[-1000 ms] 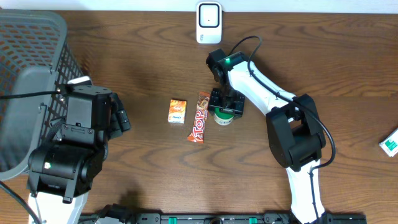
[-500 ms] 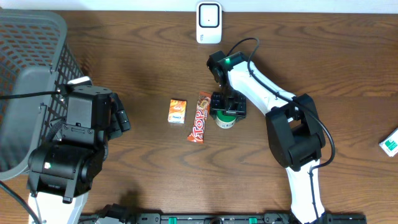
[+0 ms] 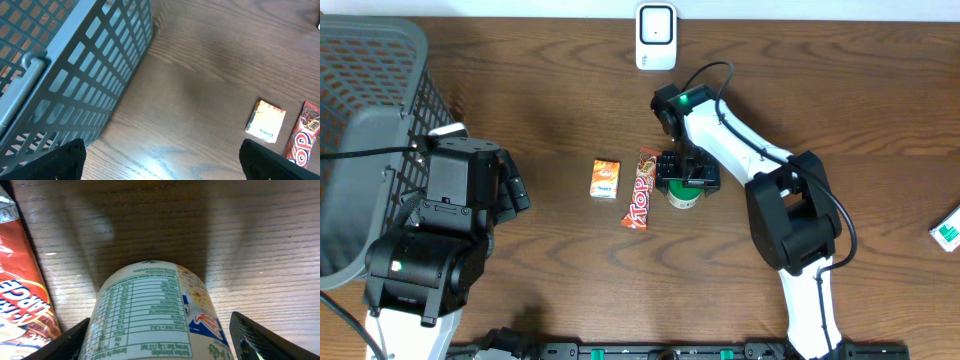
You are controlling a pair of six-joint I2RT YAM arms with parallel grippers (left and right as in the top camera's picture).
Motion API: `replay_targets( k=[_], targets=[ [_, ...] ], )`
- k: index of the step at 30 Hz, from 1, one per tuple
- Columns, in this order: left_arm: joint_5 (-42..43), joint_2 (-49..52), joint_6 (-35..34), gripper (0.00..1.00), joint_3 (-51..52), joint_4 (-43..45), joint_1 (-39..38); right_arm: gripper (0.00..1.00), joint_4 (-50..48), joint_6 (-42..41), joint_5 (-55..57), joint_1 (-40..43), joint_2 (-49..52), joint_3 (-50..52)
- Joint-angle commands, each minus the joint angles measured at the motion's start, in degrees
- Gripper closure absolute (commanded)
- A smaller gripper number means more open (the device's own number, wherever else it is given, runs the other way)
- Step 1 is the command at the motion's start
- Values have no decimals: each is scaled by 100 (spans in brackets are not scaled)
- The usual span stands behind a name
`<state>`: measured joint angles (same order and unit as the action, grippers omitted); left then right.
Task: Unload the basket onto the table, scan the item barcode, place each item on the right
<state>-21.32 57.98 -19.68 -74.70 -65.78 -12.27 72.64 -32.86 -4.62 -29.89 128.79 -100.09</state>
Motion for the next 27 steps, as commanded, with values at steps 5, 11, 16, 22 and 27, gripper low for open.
replay_targets(
  k=[5,11,16,22,27],
  targets=[
    [-20,7,-57,2,-52,-20,-2,15,-50,81,476,-409,151,-31],
    [-20,4,-57,2,-52,-20,-2,17,-179,81,476,-509,151,-31],
    [-20,4,-59,2,-52,-20,-4,27,-219,286,474,-507,151,-31],
    [-20,7,-59,2,-52,-20,-4,46,-192,518,470,-507,151,-31],
    [-20,4,-59,2,-52,-20,-4,55,-260,575,433,-501,151,-31]
  ],
)
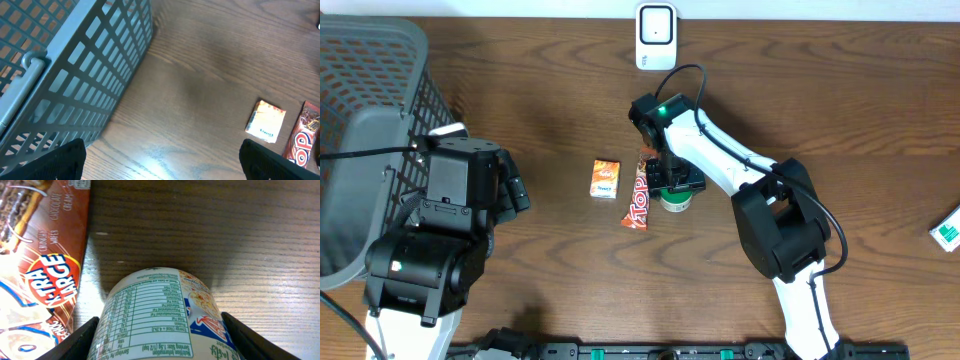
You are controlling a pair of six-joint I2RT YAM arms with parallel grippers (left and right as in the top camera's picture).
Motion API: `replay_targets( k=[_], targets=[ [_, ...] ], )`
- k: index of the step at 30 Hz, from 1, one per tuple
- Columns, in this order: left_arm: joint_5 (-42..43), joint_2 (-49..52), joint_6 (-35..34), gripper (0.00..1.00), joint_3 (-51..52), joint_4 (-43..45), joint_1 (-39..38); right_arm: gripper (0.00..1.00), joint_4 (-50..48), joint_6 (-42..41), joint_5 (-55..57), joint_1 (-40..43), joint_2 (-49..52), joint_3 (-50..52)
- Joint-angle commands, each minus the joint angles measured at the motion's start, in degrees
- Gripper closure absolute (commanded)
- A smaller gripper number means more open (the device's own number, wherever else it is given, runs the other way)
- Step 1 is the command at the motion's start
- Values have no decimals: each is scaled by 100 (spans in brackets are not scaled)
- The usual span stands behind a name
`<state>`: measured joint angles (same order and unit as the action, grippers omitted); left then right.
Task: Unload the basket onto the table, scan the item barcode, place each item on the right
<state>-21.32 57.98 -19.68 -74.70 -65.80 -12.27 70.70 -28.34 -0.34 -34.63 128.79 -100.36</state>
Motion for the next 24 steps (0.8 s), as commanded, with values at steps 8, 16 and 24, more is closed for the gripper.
replay_targets(
  k=[8,16,24],
  targets=[
    [-20,4,-57,2,-52,-17,-4,58,-63,122,-192,55,83,-17],
    [-20,7,-59,2,-52,-17,-2,62,750,-118,-1049,367,-249,-861],
    [-17,4,-59,2,-52,-17,-4,58,2555,151,-1740,654,-295,-2057]
  ],
)
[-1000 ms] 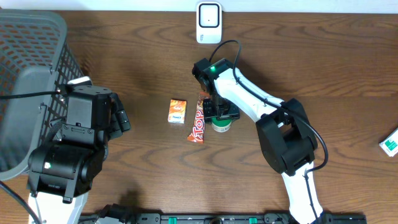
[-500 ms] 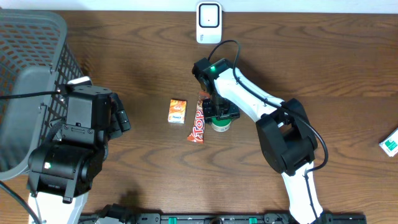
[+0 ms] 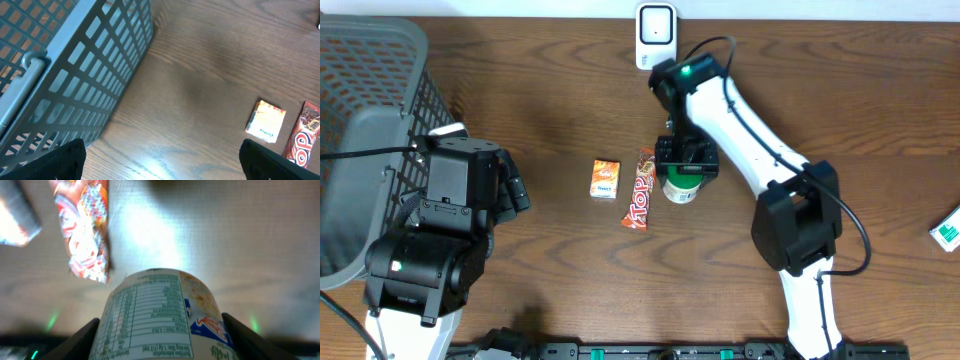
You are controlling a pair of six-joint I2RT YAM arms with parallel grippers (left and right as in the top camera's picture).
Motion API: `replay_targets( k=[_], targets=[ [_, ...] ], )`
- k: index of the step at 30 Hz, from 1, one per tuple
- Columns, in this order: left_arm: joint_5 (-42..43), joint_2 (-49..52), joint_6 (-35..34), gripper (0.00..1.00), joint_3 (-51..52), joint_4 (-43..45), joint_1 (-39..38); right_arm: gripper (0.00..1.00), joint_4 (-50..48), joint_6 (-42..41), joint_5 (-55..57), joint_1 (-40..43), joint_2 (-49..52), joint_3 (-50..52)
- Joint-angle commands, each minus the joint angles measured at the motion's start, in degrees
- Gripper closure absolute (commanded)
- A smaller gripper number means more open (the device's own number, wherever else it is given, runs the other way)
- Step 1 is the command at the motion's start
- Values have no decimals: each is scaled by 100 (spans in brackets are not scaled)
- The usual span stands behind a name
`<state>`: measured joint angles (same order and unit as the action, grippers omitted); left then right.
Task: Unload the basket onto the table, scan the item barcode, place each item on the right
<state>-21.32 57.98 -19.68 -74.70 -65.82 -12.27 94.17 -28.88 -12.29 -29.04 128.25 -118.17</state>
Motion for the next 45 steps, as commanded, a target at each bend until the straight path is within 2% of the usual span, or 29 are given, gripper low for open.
replay_targets(
  k=[1,3,7,19,23,25,30,36,42,45],
  targets=[
    [-17,4,-59,2,-52,-15,-2,59,332,358,-809,133,-240,-323],
    [-20,4,-57,2,-52,-15,-2,57,332,715,-1530,175,-273,-319],
    [-20,4,-57,2,-52,-15,-2,57,330,710,-2142,243,-273,-319],
    [-17,4,-57,2,-52,-15,-4,56,332,713,-2267,284,-273,-319],
    [-20,4,-59,2,-52,-15,-4,59,160,767,-1733,291,-273,-319],
    [-20,4,-57,2,-52,-15,-4,60,-275,763,-1392,295,-273,-319],
    [-20,4,-59,2,-52,-15,-2,59,-2120,767,-1259,385,-273,-321],
    [-17,4,-57,2,-52,-15,-2,59,-3853,931,621,380,-271,-319],
    [-20,4,-59,2,-52,-15,-2,64,-5445,1211,1296,354,-179,-98],
    [-20,7,-59,2,-52,-15,-2,62,-6148,1207,1722,354,-76,131]
  ],
)
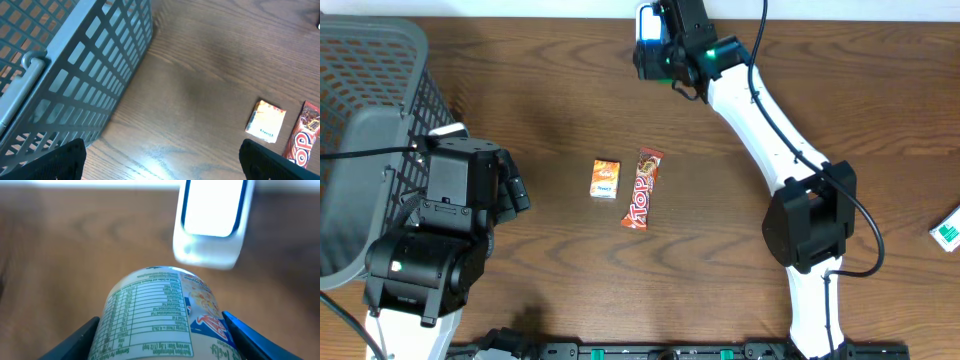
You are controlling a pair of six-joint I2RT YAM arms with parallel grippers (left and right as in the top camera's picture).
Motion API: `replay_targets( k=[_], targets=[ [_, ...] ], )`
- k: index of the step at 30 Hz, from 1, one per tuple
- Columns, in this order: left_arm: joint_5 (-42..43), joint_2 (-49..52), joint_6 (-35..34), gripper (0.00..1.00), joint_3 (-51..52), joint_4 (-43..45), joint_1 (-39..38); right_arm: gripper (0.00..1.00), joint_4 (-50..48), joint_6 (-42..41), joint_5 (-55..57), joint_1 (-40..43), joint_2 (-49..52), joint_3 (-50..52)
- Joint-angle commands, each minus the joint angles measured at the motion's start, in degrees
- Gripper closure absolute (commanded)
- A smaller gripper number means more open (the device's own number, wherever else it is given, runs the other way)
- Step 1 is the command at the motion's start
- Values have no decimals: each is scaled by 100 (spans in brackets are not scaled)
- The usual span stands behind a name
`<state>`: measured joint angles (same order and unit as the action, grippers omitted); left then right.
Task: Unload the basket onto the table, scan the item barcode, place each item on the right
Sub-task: 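Carry bottle with right gripper to the white scanner, then move right gripper to table right edge and set bottle down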
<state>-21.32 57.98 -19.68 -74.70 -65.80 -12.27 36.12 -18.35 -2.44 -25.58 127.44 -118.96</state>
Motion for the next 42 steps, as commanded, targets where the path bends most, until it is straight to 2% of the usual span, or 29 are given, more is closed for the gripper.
replay_targets(
  k=[1,7,12,16,21,31,36,42],
  targets=[
    [-20,4,-59,2,-52,-17,-4,61,-605,190,874,11,48,286],
    [-20,4,-59,2,-52,-17,-2,53,-2039,278,1276,20,496,426],
    [-20,4,-57,2,-52,-17,-2,51,-3016,315,1528,28,979,426],
    [-20,7,-57,2,-52,-17,-4,49,-3810,671,1836,33,1309,426],
    [-20,7,-59,2,-52,-17,-2,49,-4221,929,2039,31,1370,424],
    [-20,7,-59,2,-52,-17,-4,50,-4096,1436,2256,42,1360,415],
    [-20,7,-59,2,-52,-17,-2,53,-3042,1416,2253,52,953,299],
    [-17,4,-59,2,-52,-17,-2,57,-1519,1414,2573,164,-232,299]
  ],
)
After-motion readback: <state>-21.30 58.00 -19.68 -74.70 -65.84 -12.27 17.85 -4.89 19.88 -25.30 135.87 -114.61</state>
